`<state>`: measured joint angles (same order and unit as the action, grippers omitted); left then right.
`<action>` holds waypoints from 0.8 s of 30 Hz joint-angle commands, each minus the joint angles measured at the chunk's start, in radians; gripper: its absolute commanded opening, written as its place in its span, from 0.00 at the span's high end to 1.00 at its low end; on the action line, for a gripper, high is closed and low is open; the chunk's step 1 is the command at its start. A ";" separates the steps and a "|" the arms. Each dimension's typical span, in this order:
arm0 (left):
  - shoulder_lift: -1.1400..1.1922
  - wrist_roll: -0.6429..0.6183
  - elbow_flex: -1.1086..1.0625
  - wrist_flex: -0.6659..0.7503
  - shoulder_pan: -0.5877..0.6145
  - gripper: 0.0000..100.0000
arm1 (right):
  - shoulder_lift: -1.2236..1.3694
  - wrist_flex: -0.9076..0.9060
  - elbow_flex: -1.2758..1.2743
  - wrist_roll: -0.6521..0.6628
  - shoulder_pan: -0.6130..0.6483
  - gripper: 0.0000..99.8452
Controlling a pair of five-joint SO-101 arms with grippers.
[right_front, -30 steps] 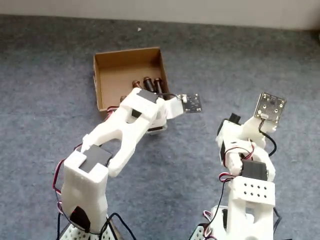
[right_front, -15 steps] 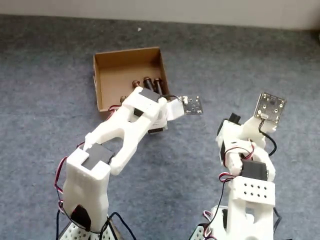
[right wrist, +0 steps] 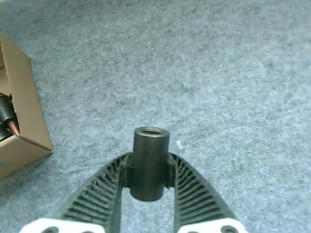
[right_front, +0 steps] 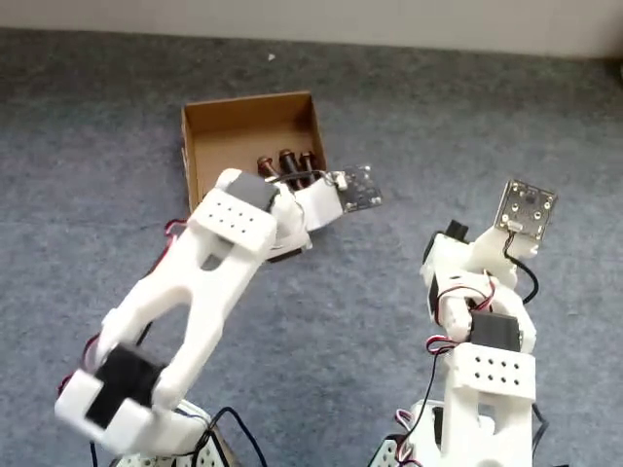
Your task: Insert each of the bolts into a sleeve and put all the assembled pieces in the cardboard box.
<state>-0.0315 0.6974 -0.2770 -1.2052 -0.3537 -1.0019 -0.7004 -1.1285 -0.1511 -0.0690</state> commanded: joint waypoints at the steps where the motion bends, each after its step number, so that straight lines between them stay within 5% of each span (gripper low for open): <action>1: -0.248 -0.115 -0.064 -0.005 -0.010 0.99 | -0.031 0.019 0.015 -0.002 -0.004 0.99; 15: -0.928 -0.512 -0.524 0.396 -0.007 0.99 | -0.031 0.018 0.019 0.068 0.150 0.99; 24: -1.168 -0.729 -0.615 0.477 -0.007 1.00 | -0.321 0.019 -0.010 0.144 0.315 0.99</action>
<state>-1.1040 0.0591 -0.8953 -0.7695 -0.3537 -1.1876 -0.7004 -1.1316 -0.0330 0.1903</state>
